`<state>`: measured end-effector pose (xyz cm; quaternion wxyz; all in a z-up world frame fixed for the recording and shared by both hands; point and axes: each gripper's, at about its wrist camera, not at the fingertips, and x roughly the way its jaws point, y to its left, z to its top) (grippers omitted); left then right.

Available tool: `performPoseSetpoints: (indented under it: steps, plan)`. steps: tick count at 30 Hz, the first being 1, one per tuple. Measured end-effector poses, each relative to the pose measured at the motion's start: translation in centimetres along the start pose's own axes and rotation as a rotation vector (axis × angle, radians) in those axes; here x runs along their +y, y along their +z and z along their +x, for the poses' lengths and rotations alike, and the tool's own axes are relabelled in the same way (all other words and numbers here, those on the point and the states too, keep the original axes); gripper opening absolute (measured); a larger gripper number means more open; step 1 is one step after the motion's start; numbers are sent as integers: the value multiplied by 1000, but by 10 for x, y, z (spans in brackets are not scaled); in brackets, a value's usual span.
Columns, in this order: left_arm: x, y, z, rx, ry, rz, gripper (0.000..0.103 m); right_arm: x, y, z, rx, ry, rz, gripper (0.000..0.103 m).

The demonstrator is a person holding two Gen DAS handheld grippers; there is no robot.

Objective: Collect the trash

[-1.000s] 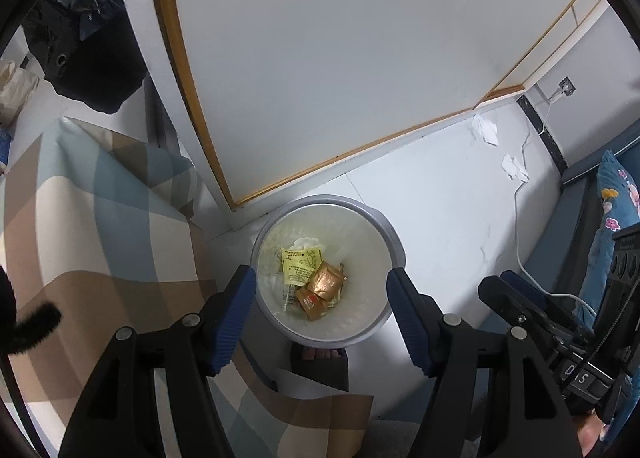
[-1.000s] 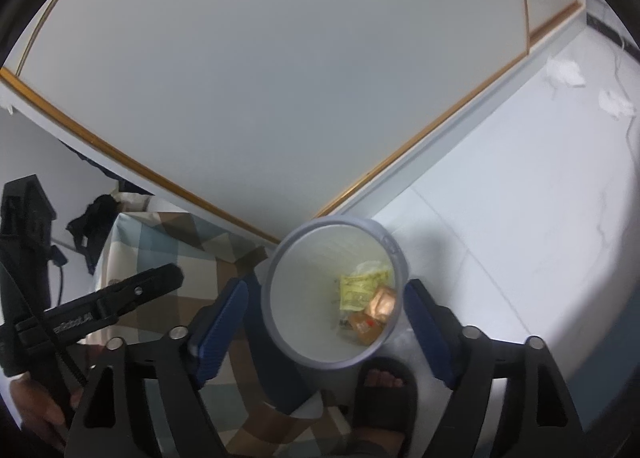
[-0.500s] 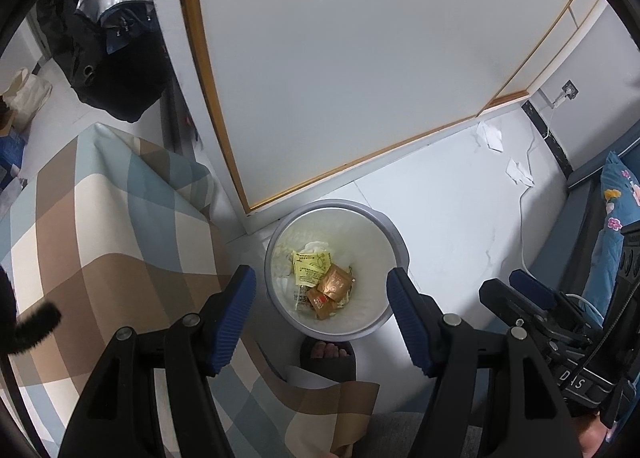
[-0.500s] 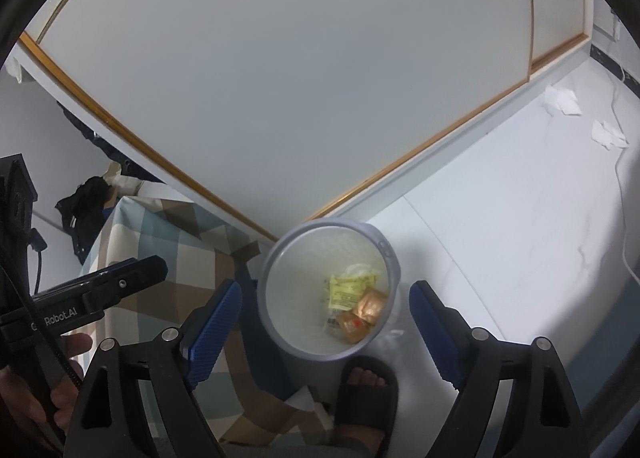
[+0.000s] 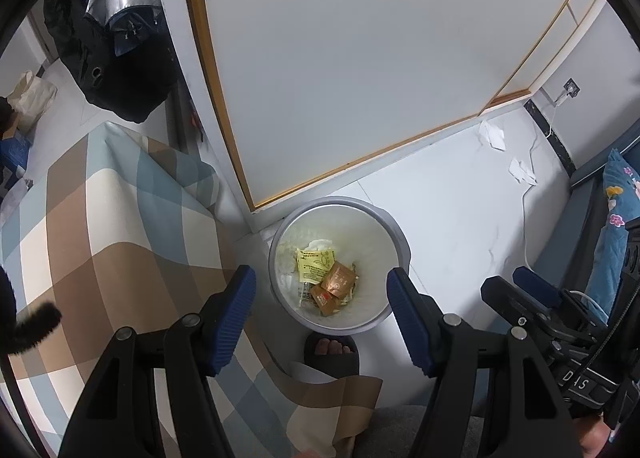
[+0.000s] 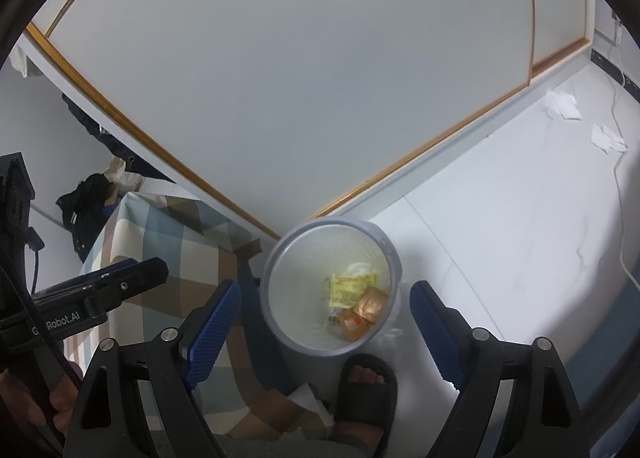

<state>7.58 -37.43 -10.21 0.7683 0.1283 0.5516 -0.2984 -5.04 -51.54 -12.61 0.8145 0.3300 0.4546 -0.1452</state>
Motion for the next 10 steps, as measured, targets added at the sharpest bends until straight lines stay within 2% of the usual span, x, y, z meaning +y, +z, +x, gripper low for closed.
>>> performPoseSetpoints:
  steps: [4,10]
  plan:
    - [-1,-2,-2,-10,9,14,64,2,-1,-3,-8,-3,-9,87]
    - [-1,-6,-10,-21,-17,9,64,7,-2,-9,-21,-14,-32,87]
